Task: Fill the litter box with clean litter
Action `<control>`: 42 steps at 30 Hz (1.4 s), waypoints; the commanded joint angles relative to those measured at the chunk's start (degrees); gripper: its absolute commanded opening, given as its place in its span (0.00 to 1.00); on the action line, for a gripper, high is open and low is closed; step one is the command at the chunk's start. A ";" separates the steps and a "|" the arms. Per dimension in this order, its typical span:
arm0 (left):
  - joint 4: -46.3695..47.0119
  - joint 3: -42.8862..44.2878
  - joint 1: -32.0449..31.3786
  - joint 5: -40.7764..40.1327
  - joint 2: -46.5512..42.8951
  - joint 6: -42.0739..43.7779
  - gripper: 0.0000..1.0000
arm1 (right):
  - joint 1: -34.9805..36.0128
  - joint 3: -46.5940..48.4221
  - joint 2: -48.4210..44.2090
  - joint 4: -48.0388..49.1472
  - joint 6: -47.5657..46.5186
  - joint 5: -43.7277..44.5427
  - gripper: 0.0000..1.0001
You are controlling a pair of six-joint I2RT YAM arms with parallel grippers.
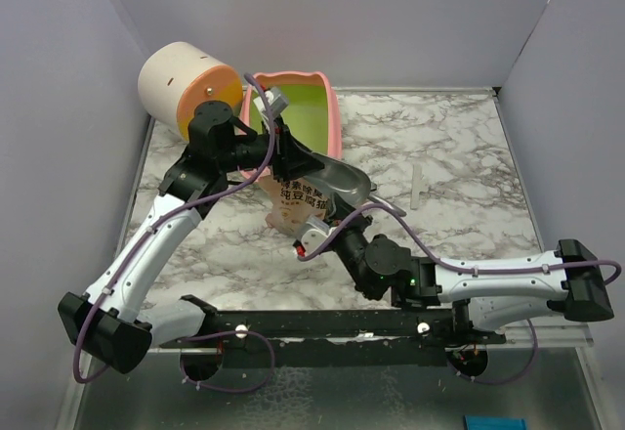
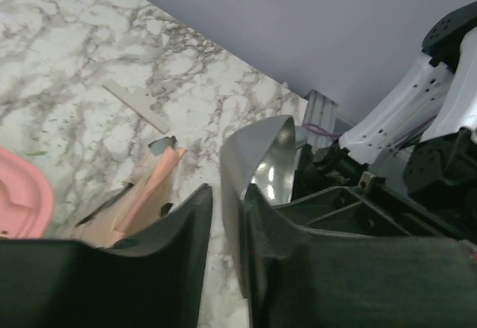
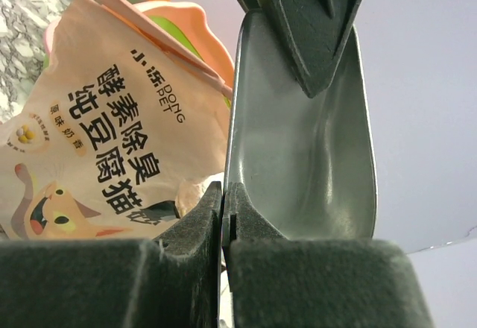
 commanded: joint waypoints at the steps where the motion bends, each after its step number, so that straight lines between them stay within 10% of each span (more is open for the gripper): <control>1: 3.01 -0.83 -0.45 1.24 0.34 -0.89 0.04 | 0.59 2.22 -0.22 1.58 1.66 -1.32 0.01; 8: 2.93 -3.22 -0.50 -2.83 -1.34 -0.02 0.00 | 0.57 2.41 -2.12 -1.44 6.25 -0.81 0.08; 15: 5.71 -6.18 -0.20 -20.29 -4.42 -3.12 0.00 | 0.49 10.33 -5.37 -19.59 26.03 -2.74 0.54; 23: 25.29 -17.39 11.64 -27.27 -13.79 -25.41 0.00 | -12.21 26.40 -21.49 -39.95 52.45 -15.83 0.66; 27: 33.41 -21.27 17.22 -23.48 -15.05 -35.05 0.00 | -12.22 33.19 -17.82 -47.47 54.61 -18.26 0.67; 37: 22.19 -12.75 17.70 -23.09 -14.01 -23.74 0.00 | -15.15 59.51 14.49 -53.65 40.92 -5.85 0.68; 42: 15.96 -11.38 17.76 -26.65 -15.43 -17.87 0.00 | -36.05 83.20 28.89 -63.62 53.78 -35.64 0.68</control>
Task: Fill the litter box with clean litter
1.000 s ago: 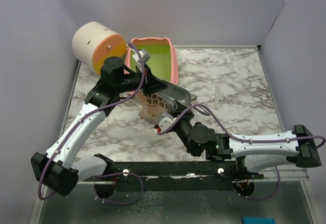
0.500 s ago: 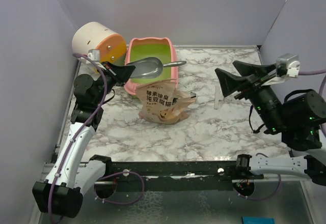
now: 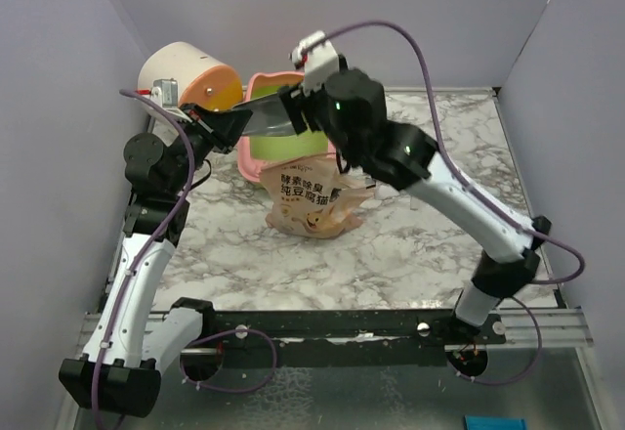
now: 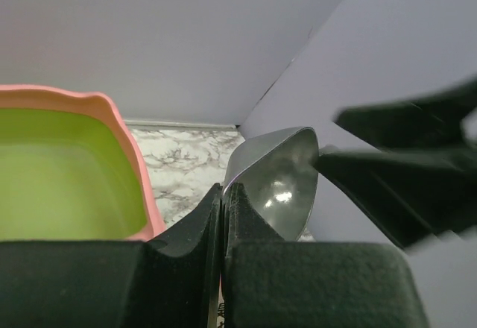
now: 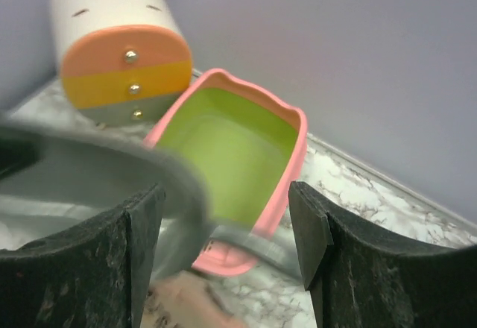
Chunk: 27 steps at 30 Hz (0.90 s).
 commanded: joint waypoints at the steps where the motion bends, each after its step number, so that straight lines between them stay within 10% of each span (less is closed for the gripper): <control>1: -4.18 1.19 0.33 -2.68 -2.30 6.30 0.00 | -20.74 19.75 8.24 -11.08 11.87 -27.79 0.68; 5: -3.97 -2.21 0.49 -1.85 -3.09 7.88 0.00 | -41.83 15.70 10.89 -2.05 30.15 -65.41 0.63; 9: 0.39 -6.42 0.75 1.31 -3.29 6.38 0.00 | -52.21 -15.80 4.89 30.81 50.51 -94.91 0.59; 14: 4.55 -9.27 1.01 5.01 -2.72 4.08 0.00 | -58.24 -38.08 -0.72 60.32 66.11 -103.19 0.60; 27: 29.33 -13.98 1.08 9.00 5.26 -11.84 0.00 | -59.06 -47.49 -6.84 73.36 73.99 -107.85 0.63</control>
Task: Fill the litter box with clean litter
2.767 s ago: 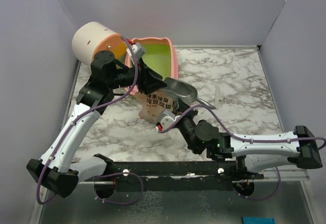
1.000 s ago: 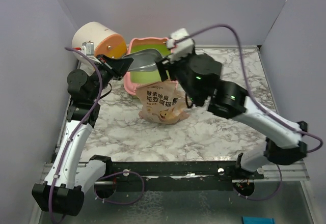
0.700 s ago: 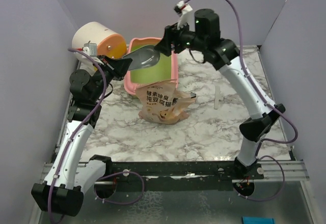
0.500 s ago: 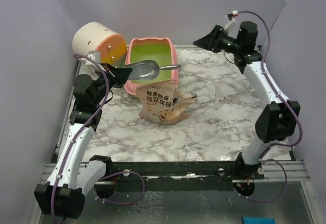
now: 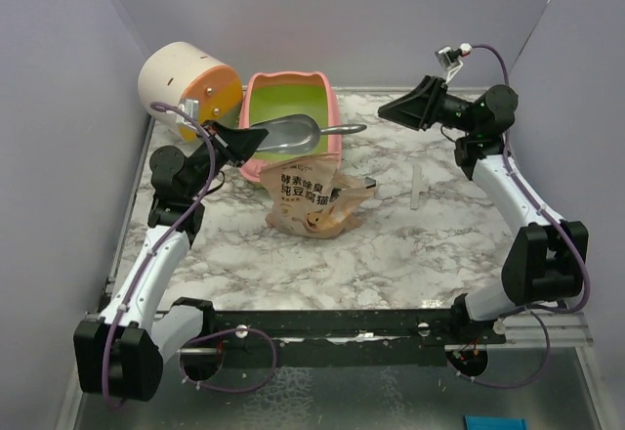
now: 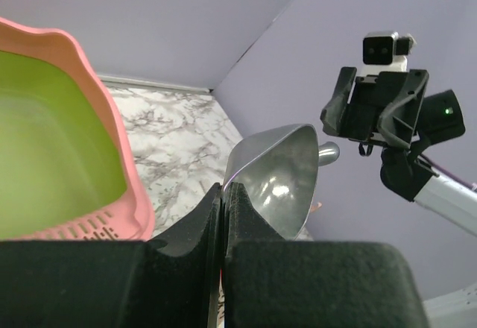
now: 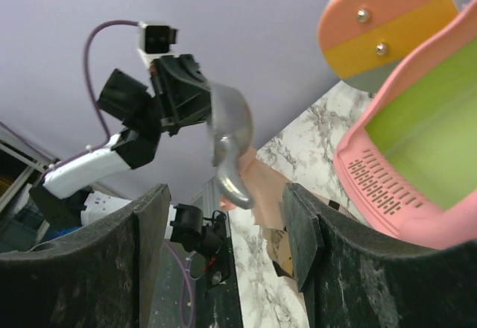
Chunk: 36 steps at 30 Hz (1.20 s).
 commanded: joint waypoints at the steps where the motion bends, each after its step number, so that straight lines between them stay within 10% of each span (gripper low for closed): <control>1: 15.25 0.16 0.11 2.21 3.43 -9.15 0.00 | -0.18 0.45 -2.12 5.41 2.87 -3.28 0.62; 36: 19.37 2.48 -10.88 -6.56 10.71 -10.09 0.00 | 7.50 -0.55 -6.08 -5.91 -7.88 0.38 0.49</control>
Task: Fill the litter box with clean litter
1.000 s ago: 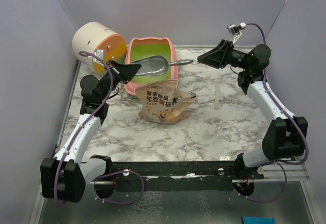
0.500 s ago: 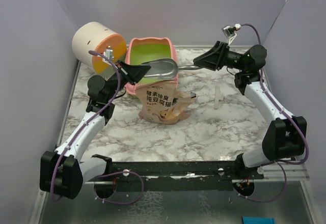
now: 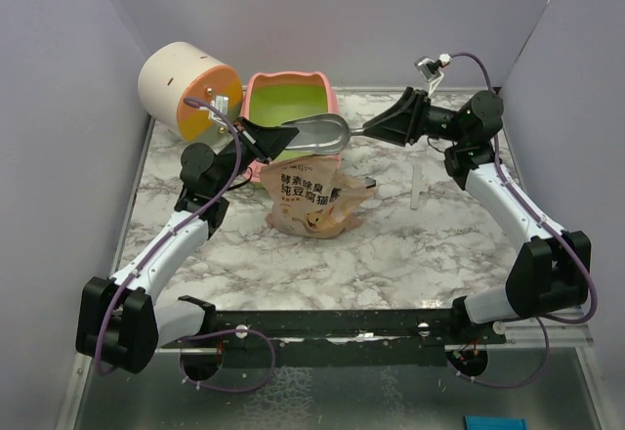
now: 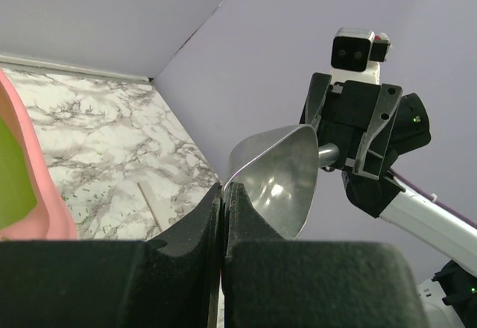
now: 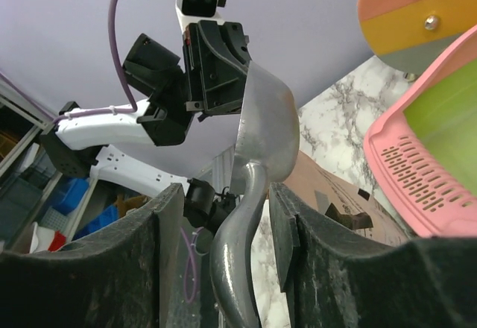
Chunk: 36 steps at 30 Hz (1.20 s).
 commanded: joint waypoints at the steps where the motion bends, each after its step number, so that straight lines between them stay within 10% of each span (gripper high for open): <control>1: 3.81 2.43 -0.59 -3.01 -0.34 -0.80 0.00 | 1.87 2.24 -1.09 -5.64 -4.70 1.76 0.49; 24: 3.74 2.10 -1.52 -2.64 0.13 -0.60 0.00 | 3.45 3.90 -3.51 -20.98 -16.66 10.78 0.35; 30: 3.77 2.27 -1.60 -2.31 0.54 -0.66 0.00 | 3.89 4.02 -3.49 -22.05 -17.22 10.03 0.01; 36: 3.33 2.81 -1.68 -0.98 1.10 0.41 0.00 | 3.99 4.60 -4.82 -25.62 -18.41 10.85 0.01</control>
